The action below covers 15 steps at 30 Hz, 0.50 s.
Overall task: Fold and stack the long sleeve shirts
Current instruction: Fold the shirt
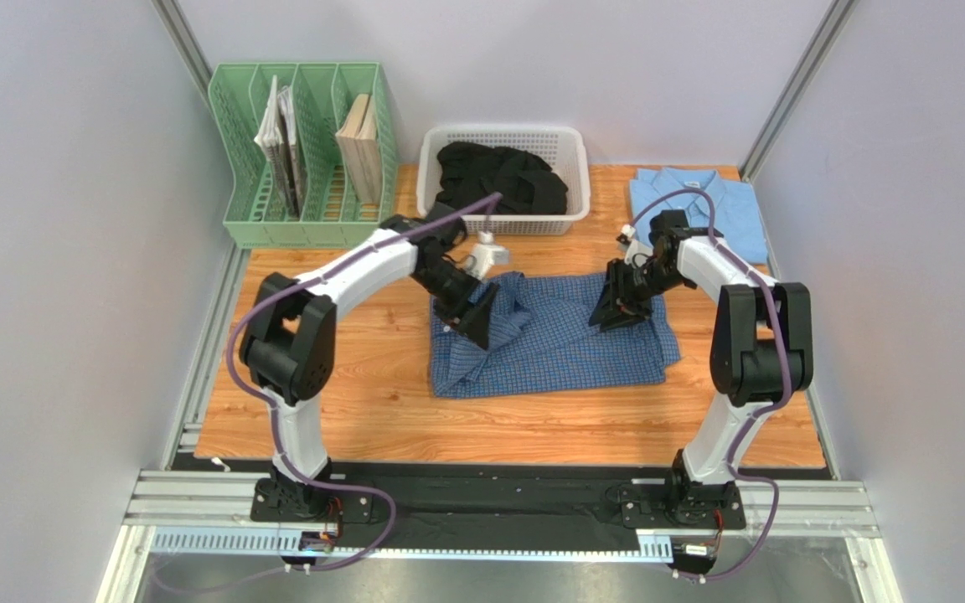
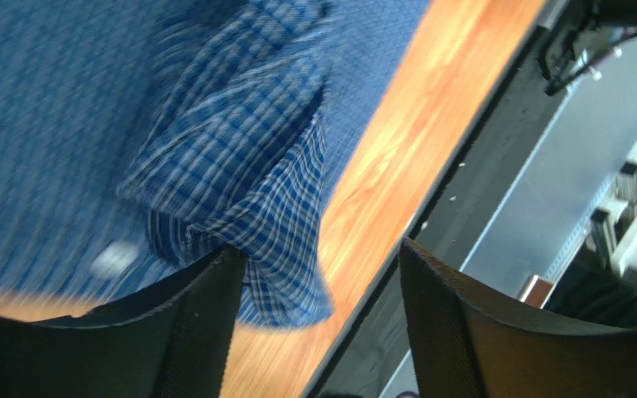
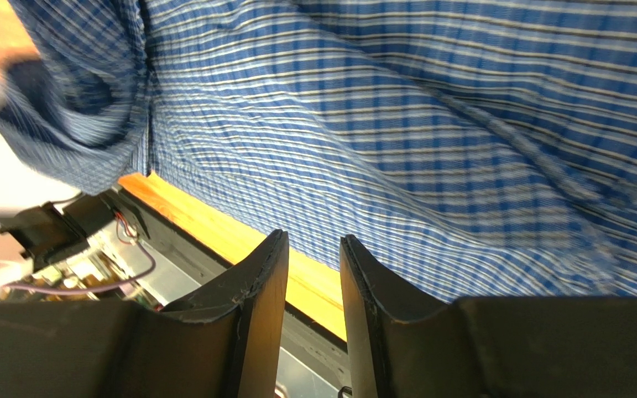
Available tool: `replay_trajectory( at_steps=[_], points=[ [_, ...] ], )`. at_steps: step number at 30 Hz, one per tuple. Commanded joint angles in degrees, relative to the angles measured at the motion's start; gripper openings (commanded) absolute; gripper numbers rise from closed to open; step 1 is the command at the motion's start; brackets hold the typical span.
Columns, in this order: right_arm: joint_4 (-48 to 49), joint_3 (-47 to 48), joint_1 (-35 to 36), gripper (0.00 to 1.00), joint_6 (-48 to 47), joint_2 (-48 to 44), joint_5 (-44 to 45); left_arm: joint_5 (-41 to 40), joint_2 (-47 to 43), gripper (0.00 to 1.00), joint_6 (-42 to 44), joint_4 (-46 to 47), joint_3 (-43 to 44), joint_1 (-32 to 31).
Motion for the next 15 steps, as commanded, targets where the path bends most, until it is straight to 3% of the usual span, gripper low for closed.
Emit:
replay_trajectory(
  at_steps=[1, 3, 7, 10, 15],
  points=[
    [-1.09, -0.03, -1.82, 0.34, -1.19, -2.58, 1.14, 6.84, 2.31, 0.70, -2.61, 7.53, 5.99, -14.02],
    [-1.27, -0.11, -1.99, 0.33, -1.45, -2.67, 2.19, 4.65, 4.07, 0.70, -1.56, 7.98, 8.82, -19.81],
    [-2.06, 0.32, -2.08, 0.33, -2.59, -2.32, 3.51, -0.97, 4.96, 0.75, 2.84, 4.30, 14.19, -22.84],
    [-2.59, 1.81, -2.00, 0.32, -3.29, -1.00, 4.21, -3.87, -1.62, 0.99, 4.42, 7.00, 9.81, -18.81],
    [-2.50, 2.88, -1.82, 0.30, -3.47, 0.85, 5.01, -15.72, -8.76, 0.99, 17.74, 7.45, 6.37, -8.53]
  ],
)
